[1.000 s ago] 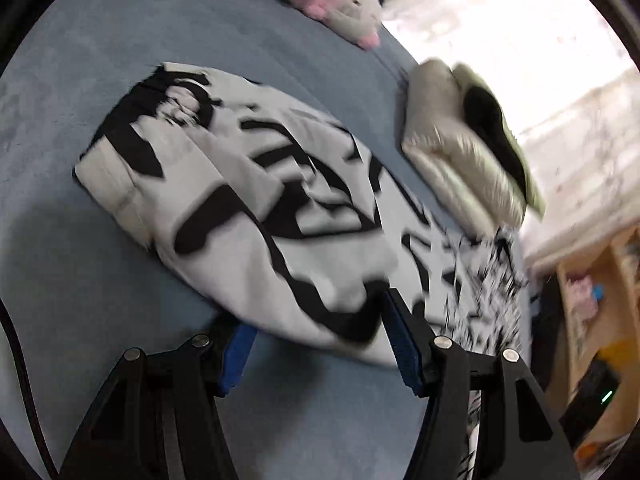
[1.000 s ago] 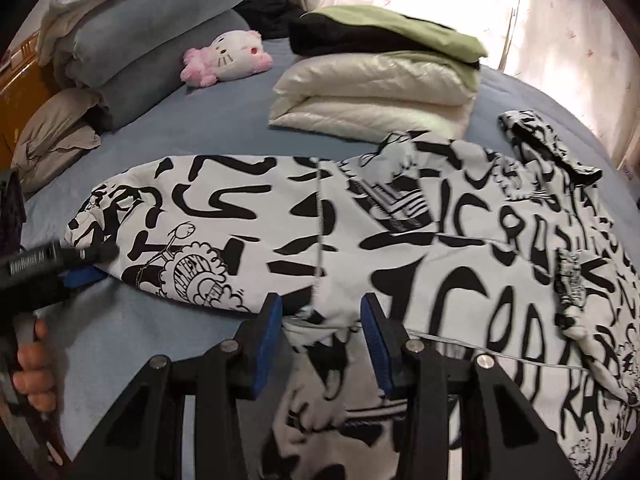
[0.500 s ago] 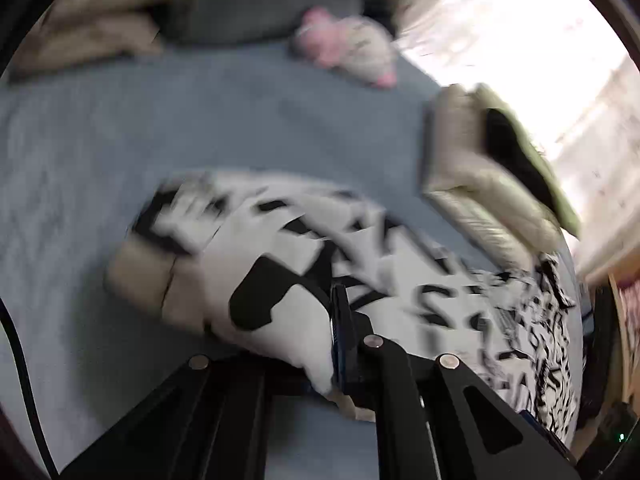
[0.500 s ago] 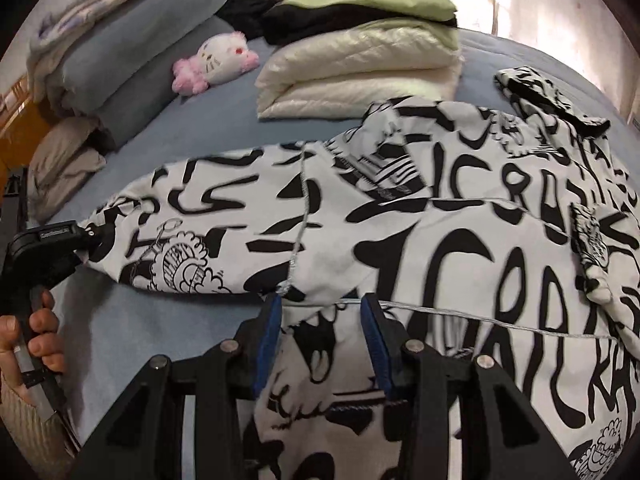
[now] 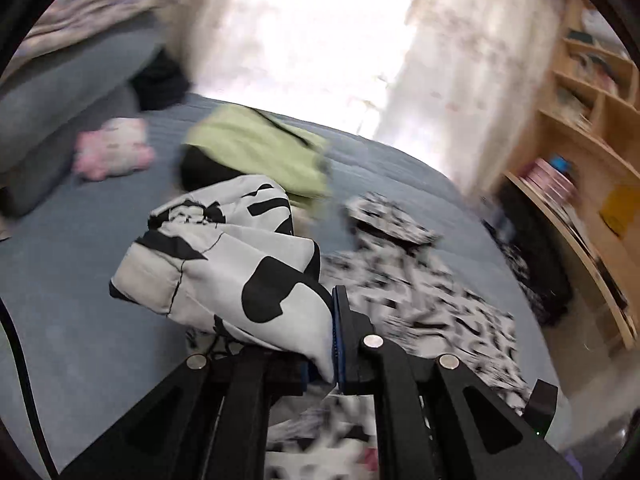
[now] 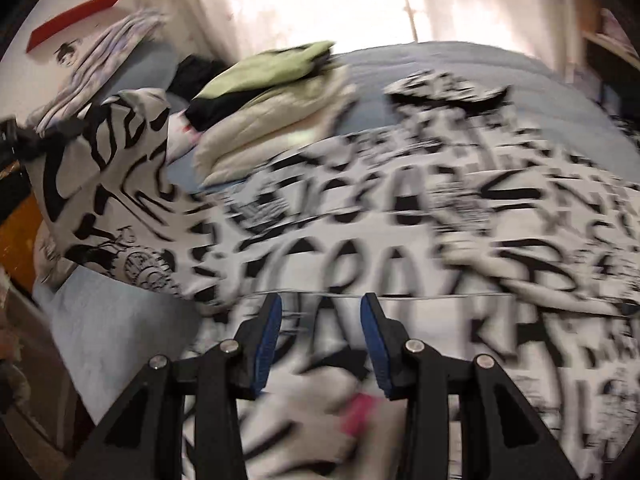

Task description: Fold large clothes

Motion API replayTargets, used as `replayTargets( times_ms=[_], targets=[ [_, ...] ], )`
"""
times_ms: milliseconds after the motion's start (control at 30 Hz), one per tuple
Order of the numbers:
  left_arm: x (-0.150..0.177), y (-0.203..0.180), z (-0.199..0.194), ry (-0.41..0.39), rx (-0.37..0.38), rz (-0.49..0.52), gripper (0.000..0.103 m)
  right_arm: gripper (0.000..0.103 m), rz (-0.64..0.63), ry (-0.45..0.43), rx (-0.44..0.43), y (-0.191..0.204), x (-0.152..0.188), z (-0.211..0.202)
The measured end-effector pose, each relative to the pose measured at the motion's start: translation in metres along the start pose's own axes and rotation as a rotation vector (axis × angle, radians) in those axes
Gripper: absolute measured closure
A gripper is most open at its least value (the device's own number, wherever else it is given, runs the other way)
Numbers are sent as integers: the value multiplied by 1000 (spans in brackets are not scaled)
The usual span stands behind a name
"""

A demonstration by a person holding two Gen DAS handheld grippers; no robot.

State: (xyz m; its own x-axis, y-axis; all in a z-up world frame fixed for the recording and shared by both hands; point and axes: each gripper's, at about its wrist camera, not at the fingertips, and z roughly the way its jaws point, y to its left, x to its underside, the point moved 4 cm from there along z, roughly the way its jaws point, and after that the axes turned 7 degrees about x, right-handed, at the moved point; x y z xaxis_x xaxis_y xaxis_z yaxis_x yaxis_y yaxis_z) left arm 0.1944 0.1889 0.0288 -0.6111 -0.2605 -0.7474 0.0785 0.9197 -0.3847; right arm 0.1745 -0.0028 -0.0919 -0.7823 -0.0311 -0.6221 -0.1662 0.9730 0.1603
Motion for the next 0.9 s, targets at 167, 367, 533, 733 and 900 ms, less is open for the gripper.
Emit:
replayTargets(
  times_ms=[167,367,533,733,900],
  targets=[
    [34,-76,68,136,50,68,96,62,70,-37,84,-72,9,-29],
    [110,-121,133,359,96,148,73,62,171,5,118,-140,37,-34],
    [142,-134,134,421,98,159,50,62,199,22,104,-160,51,-35],
    [137,-125,100,364,53,165,45,62,184,17,56,-158,52,-37],
    [135,-93,79,334,-20,118,45,62,207,55,-21,-151,49,-26]
  ],
)
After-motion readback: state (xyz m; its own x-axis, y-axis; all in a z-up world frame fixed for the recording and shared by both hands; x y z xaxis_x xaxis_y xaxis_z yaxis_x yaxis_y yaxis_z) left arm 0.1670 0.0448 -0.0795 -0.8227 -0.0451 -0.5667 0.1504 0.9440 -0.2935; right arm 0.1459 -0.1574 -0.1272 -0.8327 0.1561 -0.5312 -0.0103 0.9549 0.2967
